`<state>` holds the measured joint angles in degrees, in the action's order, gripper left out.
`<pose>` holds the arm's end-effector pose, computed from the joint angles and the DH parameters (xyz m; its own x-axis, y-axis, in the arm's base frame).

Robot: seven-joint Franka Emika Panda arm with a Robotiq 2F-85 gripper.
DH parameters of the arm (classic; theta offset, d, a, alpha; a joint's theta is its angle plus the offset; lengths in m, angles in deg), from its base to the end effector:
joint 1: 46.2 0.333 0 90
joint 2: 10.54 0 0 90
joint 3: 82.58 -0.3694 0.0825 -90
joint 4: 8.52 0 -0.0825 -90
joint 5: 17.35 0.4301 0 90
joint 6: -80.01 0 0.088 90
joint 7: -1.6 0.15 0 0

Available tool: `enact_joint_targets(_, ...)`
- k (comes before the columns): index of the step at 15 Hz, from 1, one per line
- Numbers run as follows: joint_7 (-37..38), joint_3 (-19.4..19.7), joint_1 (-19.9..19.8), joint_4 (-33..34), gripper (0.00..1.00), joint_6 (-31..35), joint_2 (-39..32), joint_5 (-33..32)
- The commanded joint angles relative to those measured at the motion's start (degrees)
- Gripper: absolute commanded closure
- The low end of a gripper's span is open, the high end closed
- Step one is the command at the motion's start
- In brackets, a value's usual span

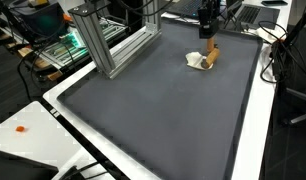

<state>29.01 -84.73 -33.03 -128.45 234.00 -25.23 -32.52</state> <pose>0.6455 0.1798 0.3135 0.9336 0.0068 0.3583 0.0021 -0.9999 0.0137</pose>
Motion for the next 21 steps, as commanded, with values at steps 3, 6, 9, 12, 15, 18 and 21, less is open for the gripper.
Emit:
enact_joint_targets(3,2.28,0.04,0.82,1.42,0.66,-7.30,2.29,3.01)
enact_joint_targets(6,3.71,-0.86,0.32,2.90,0.66,-12.10,3.19,6.79)
enact_joint_targets(9,7.33,-1.01,0.43,3.86,0.66,-16.33,3.64,8.48)
enact_joint_targets(12,12.54,-0.91,0.71,4.11,0.66,-18.95,3.41,7.20)
enact_joint_targets(15,18.52,-0.99,1.11,3.95,0.66,-20.41,2.59,6.64)
enact_joint_targets(18,24.03,-0.94,1.62,3.99,0.66,-20.77,1.40,6.02)
enact_joint_targets(21,28.66,-0.27,2.19,4.40,0.66,-19.51,0.29,2.65)
